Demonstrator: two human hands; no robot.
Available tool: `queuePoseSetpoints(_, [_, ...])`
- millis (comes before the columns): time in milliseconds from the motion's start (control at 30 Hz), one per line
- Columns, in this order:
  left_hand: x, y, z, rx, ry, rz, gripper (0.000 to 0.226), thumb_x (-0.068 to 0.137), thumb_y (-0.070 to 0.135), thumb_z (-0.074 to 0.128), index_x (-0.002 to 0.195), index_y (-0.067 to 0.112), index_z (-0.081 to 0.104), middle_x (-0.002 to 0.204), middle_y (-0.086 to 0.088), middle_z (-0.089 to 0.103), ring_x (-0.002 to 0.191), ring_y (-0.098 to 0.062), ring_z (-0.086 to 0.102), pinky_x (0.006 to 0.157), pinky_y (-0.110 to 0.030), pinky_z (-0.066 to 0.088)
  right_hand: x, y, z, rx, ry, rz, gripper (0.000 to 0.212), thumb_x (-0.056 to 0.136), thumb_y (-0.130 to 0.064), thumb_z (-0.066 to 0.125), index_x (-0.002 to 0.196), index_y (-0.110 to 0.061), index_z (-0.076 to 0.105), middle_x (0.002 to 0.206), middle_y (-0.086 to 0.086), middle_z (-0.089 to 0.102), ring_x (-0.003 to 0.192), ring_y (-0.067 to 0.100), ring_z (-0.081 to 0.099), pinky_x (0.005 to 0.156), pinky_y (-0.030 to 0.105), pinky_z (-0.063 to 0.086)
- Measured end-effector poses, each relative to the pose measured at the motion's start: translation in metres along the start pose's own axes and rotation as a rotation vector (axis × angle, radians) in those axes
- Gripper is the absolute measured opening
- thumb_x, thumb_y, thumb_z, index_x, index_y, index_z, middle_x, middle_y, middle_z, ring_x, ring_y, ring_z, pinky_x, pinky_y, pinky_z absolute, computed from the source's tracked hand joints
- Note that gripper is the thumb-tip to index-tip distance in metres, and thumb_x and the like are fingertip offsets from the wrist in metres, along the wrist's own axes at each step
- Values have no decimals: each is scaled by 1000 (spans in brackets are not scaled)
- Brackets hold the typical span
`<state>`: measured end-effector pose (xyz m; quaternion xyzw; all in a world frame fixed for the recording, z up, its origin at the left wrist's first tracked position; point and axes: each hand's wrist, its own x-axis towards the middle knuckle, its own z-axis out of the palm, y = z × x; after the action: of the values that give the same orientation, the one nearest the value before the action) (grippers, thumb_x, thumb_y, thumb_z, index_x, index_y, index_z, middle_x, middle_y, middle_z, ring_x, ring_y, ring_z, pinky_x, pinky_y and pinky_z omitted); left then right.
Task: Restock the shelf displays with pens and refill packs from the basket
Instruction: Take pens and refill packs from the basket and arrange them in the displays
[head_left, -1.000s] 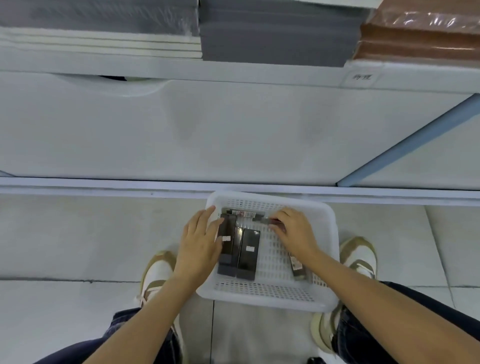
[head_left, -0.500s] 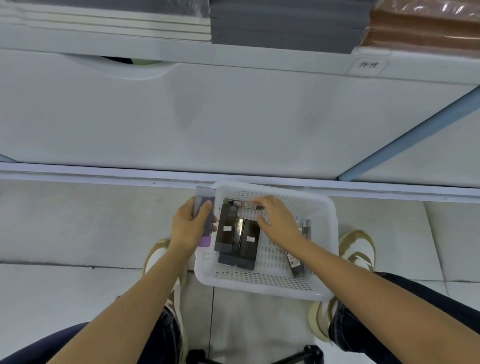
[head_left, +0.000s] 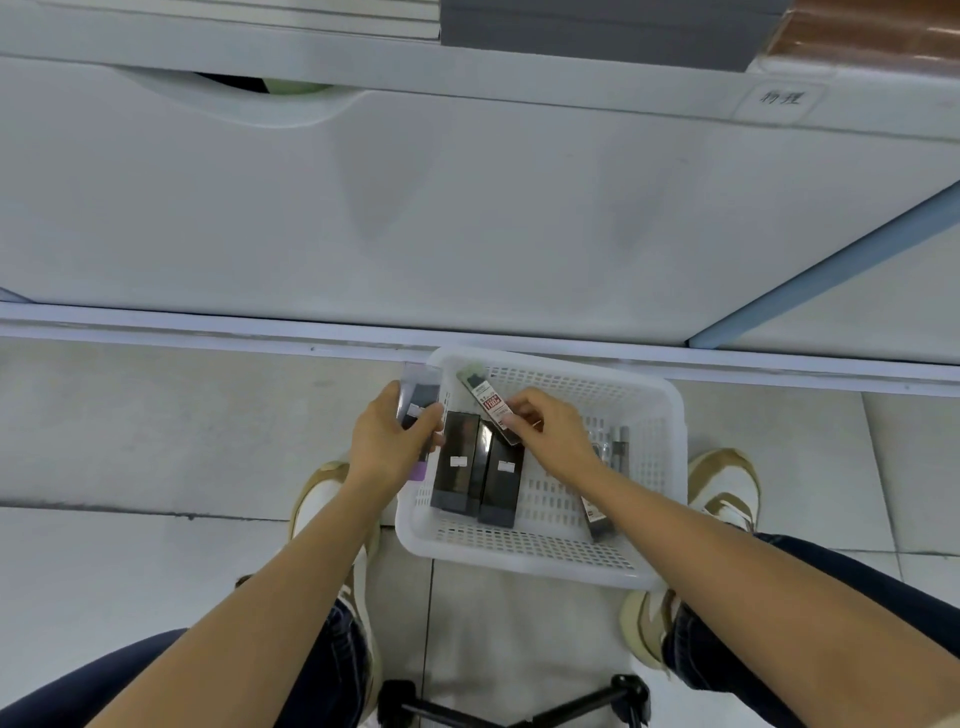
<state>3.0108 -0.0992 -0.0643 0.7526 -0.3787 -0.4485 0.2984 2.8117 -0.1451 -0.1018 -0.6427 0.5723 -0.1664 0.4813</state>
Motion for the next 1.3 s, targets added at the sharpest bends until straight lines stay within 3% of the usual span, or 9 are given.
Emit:
queuePoseSetpoints(233, [-7,17,16,-360,-26,-142,52,77,28,80,120,13,55,107,-5,69,91,-21,71,73,-38,61,-12,-32,-1,492,-286,40,19,88,-7,68,104,-2,61,87,5,74,80,19,71,67,30,59])
queuePoseSetpoints(333, [-7,16,9,-394,0,-140,47,76,18,82,117,11,60,101,-6,72,78,-13,72,59,-25,58,-11,-37,0,492,-361,22,13,88,-11,69,101,-11,68,84,1,73,78,17,70,70,28,58])
queuePoseSetpoints(433, [-5,11,-2,-376,23,-135,42,76,15,81,113,12,62,99,-3,72,80,-13,72,61,-23,58,-5,-27,-3,239,-313,1,18,93,-24,64,109,-19,69,99,-5,71,92,12,68,80,26,53])
queuePoseSetpoints(567, [0,1,-14,-338,29,-178,32,71,15,84,98,14,66,90,-5,74,78,-20,73,63,-32,60,-3,2,2,-353,-220,56,67,87,-34,69,145,-17,38,143,5,40,133,21,37,107,33,33])
queuePoseSetpoints(733, [-2,-5,-12,-292,-16,-199,22,72,16,83,85,19,65,75,3,73,61,-9,71,50,-20,55,-7,16,26,-607,-247,54,77,76,-37,78,139,-15,41,133,5,38,125,23,33,102,33,36])
queuePoseSetpoints(833, [-2,-5,-13,-272,-36,-206,22,73,16,83,89,15,69,80,-3,75,70,-19,73,60,-30,60,2,12,17,-467,-269,133,59,77,-32,79,125,-14,51,124,4,43,116,20,42,94,31,40])
queuePoseSetpoints(967, [-4,3,-19,-342,-65,-262,18,69,13,85,80,13,70,72,-3,76,64,-18,73,50,-24,56,9,-6,-19,-240,-402,103,23,88,-28,69,104,-20,56,112,1,61,107,21,60,84,24,44])
queuePoseSetpoints(1200, [-11,57,-42,-562,-244,-295,18,71,5,79,87,5,70,85,-14,76,65,-20,73,51,-27,57,11,-79,-86,259,-186,23,15,95,-6,59,104,-9,70,96,3,70,74,4,66,66,17,50])
queuePoseSetpoints(1300, [-18,84,-50,-615,-258,-249,23,71,9,79,92,5,70,89,-14,76,71,-22,74,56,-32,60,5,-109,-98,415,-130,14,16,94,-7,60,103,-10,72,97,0,72,77,3,67,69,16,53])
